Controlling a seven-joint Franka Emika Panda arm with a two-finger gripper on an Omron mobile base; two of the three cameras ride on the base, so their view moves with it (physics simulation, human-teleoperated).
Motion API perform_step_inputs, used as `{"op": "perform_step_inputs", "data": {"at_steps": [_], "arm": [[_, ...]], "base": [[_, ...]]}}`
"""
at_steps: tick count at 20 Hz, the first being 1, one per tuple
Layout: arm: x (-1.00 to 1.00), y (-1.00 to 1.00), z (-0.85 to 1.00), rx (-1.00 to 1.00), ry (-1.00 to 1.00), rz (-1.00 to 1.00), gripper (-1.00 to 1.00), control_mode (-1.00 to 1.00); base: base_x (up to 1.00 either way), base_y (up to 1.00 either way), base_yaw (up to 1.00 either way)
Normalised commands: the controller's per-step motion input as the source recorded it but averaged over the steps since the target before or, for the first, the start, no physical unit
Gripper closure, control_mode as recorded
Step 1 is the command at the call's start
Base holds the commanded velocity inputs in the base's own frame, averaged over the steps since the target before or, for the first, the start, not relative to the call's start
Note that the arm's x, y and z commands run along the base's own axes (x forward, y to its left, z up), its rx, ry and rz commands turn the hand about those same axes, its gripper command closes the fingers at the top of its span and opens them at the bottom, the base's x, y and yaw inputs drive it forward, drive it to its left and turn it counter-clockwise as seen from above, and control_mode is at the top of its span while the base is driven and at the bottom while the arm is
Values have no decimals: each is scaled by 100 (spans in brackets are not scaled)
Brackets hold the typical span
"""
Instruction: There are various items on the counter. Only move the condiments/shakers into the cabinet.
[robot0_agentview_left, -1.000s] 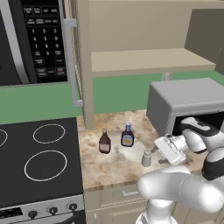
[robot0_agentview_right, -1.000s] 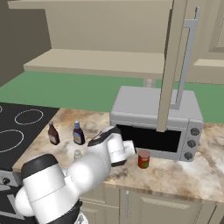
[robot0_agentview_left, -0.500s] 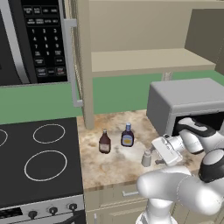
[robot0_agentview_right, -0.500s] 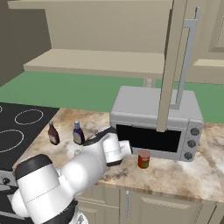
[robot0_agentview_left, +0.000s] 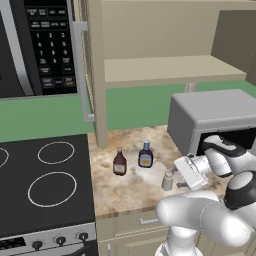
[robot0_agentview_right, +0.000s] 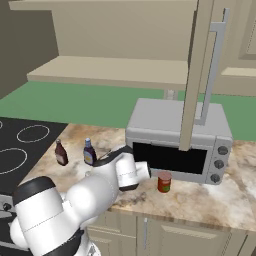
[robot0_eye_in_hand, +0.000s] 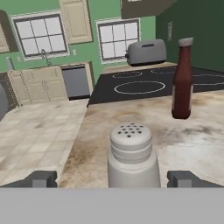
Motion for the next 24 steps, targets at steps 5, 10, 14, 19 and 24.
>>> {"op": "perform_step_inputs", "data": {"at_steps": [5, 10, 14, 19, 24], "arm": [[13, 0, 0, 0, 0, -3, -100, -100], [5, 0, 0, 0, 0, -2, -100, -100], [0, 0, -2, 0, 0, 0, -100, -100], [0, 7, -7, 0, 0, 0, -100, -100], [0, 26, 0, 0, 0, 0, -100, -100]], "base": [[0, 0, 0], [0, 0, 0], [0, 0, 0], [0, 0, 0], [0, 0, 0]]}}
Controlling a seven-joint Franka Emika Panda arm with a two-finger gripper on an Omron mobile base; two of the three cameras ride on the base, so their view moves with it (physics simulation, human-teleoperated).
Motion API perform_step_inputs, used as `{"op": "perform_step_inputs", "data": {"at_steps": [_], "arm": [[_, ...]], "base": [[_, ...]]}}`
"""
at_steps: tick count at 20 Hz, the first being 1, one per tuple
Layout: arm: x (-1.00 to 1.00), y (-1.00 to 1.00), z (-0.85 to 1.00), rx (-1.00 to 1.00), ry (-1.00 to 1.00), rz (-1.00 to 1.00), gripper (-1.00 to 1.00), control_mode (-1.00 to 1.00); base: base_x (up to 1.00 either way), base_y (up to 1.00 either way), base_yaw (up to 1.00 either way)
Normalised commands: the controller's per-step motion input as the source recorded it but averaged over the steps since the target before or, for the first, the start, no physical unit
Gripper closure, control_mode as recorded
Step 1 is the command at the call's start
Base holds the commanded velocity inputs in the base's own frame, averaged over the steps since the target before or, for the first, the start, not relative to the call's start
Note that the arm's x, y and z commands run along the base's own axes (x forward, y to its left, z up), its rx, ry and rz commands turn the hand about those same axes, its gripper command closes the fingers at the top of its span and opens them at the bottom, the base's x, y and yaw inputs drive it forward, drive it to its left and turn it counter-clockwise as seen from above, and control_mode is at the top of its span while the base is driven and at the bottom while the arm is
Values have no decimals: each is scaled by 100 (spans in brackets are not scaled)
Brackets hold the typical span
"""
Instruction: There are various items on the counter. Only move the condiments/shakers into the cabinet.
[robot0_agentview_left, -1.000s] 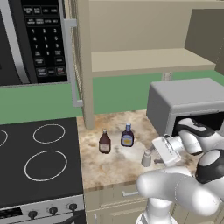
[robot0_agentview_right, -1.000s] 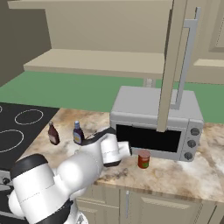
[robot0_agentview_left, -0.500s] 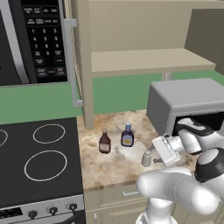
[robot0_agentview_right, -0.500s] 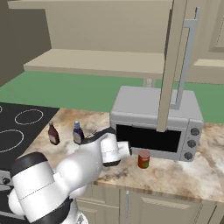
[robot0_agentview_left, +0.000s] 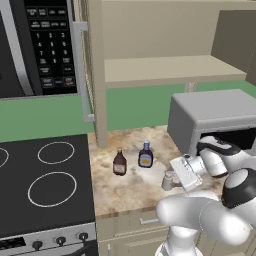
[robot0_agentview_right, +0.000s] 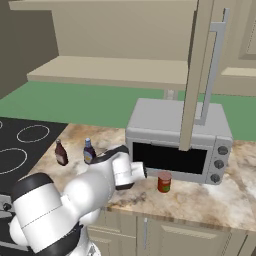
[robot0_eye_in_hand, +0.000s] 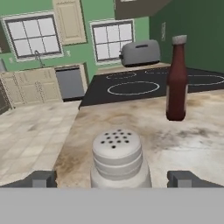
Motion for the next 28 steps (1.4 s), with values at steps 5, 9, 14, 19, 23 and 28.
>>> {"op": "perform_step_inputs", "data": {"at_steps": [5, 9, 14, 19, 23, 28], "arm": [[0, 9, 0, 0, 0, 0, 100, -100], [0, 0, 5, 0, -2, 0, 100, -100], [-24, 1, 93, 0, -25, -18, 100, -100], [-5, 2, 100, -1, -4, -29, 100, -100], [-6, 3, 100, 0, -1, -22, 100, -100], [-7, 2, 100, -2, 0, -25, 100, -100]], "base": [[0, 0, 0], [0, 0, 0], [0, 0, 0], [0, 0, 0], [0, 0, 0], [0, 0, 0]]}}
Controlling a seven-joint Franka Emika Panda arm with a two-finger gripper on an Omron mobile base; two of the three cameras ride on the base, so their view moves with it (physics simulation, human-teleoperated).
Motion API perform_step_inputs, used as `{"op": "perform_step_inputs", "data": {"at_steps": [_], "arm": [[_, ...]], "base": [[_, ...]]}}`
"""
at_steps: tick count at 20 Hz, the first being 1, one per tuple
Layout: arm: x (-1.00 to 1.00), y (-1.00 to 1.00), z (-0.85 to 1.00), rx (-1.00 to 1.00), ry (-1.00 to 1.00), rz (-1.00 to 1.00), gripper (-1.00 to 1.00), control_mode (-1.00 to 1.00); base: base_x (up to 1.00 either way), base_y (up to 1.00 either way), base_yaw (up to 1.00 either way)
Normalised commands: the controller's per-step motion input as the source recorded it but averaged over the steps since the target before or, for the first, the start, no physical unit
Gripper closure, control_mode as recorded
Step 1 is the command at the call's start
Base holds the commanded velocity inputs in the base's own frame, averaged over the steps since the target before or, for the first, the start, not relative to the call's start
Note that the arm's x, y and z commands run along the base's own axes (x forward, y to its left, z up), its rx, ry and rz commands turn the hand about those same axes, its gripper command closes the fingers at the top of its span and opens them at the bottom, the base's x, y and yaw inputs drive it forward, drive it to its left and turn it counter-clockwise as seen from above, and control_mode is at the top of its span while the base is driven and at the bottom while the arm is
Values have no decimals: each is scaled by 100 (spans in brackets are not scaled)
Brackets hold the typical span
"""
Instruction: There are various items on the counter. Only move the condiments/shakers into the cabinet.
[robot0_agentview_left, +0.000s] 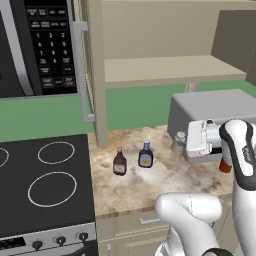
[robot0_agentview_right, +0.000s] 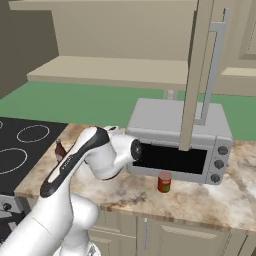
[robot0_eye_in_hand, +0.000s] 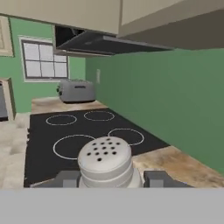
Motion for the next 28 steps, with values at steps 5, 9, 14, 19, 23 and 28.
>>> {"op": "perform_step_inputs", "data": {"at_steps": [5, 9, 14, 19, 23, 28], "arm": [[-28, 0, 100, -1, 2, -14, 100, -100], [-46, -7, 100, 0, 4, -10, 100, -100], [-38, -10, 100, 0, 11, -11, 100, -100], [-10, -8, 100, 0, 9, -17, 100, -100], [0, -33, 77, 0, -1, -19, 100, -100], [-4, -32, 36, 6, -11, -13, 100, -100]], "base": [[0, 0, 0], [0, 0, 0], [0, 0, 0], [0, 0, 0], [0, 0, 0], [0, 0, 0]]}}
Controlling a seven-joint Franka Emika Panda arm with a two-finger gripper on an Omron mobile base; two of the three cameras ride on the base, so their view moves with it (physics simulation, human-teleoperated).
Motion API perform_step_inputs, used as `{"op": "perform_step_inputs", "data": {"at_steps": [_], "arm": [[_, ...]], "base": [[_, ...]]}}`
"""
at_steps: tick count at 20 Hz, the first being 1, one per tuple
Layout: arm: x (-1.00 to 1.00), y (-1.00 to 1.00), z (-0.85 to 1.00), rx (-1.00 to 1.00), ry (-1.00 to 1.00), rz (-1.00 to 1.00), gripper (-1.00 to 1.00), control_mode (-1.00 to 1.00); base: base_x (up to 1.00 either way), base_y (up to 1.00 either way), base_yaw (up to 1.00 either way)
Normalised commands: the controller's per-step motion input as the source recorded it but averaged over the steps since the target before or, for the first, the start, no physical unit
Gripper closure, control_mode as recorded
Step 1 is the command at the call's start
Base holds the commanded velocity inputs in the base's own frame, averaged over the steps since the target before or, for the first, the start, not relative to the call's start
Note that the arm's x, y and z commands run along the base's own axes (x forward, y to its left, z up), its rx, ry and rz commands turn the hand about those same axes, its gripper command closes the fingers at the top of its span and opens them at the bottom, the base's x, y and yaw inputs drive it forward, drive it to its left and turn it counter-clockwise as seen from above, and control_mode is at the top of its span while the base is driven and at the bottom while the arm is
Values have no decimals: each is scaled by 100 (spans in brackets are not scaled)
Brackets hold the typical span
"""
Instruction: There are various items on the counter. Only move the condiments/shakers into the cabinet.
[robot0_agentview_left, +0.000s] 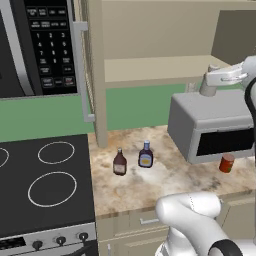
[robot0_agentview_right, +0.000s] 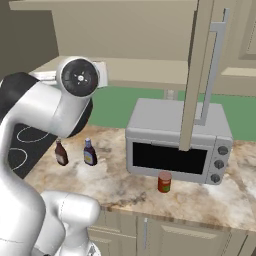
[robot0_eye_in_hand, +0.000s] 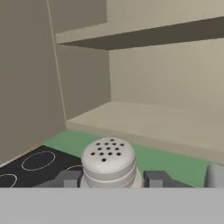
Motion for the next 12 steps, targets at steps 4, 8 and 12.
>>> {"op": "perform_step_inputs", "data": {"at_steps": [4, 8, 12], "arm": [[-1, 0, 11, -1, -18, 0, 100, -100], [39, 0, 6, 0, -22, -9, 100, -100], [51, 0, 0, 0, -9, -13, 100, -100]], "base": [[0, 0, 0], [0, 0, 0], [0, 0, 0]]}}
